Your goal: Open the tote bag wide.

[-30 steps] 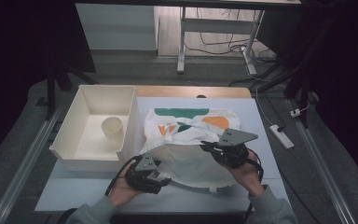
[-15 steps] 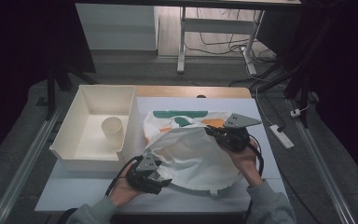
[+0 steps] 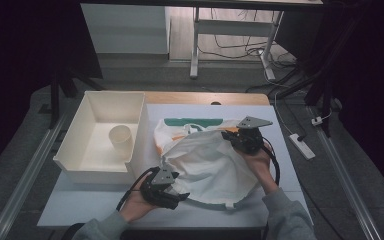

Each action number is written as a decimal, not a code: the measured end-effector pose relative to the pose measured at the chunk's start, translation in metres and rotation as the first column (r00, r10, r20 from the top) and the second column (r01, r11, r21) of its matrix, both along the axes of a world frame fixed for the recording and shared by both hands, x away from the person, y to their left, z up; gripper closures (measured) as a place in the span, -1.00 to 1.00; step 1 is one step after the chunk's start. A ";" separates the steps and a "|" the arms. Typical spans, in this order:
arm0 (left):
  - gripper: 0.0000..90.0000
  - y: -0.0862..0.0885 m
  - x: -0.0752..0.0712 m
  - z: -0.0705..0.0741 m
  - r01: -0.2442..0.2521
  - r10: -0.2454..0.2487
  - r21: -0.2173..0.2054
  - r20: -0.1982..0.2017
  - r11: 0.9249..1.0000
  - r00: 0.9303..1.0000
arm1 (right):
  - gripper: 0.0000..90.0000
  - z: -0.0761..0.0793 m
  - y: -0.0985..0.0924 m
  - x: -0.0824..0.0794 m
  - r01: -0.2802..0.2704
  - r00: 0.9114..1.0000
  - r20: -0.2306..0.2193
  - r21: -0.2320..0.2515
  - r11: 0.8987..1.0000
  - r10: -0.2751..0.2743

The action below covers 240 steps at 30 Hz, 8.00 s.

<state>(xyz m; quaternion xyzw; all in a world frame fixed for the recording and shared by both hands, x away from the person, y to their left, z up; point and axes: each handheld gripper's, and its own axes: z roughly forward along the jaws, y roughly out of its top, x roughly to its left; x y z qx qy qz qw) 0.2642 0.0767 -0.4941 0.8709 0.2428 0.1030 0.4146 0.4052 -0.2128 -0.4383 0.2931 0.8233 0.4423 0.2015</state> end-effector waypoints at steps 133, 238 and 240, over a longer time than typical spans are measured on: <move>0.33 -0.087 0.000 0.005 0.304 -0.298 0.053 -0.106 0.951 0.949 | 0.74 -0.054 -0.018 0.040 0.062 0.991 -0.113 -0.131 0.989 -0.077; 0.90 -0.016 0.134 0.016 -0.166 0.164 -0.031 -0.054 0.986 0.985 | 0.80 -0.055 0.076 -0.099 -0.369 0.920 -0.267 -0.337 0.866 0.288; 0.90 -0.015 0.134 0.016 -0.172 0.170 -0.033 -0.052 0.984 0.984 | 0.90 -0.055 0.075 -0.100 -0.367 0.921 -0.262 -0.337 0.867 0.288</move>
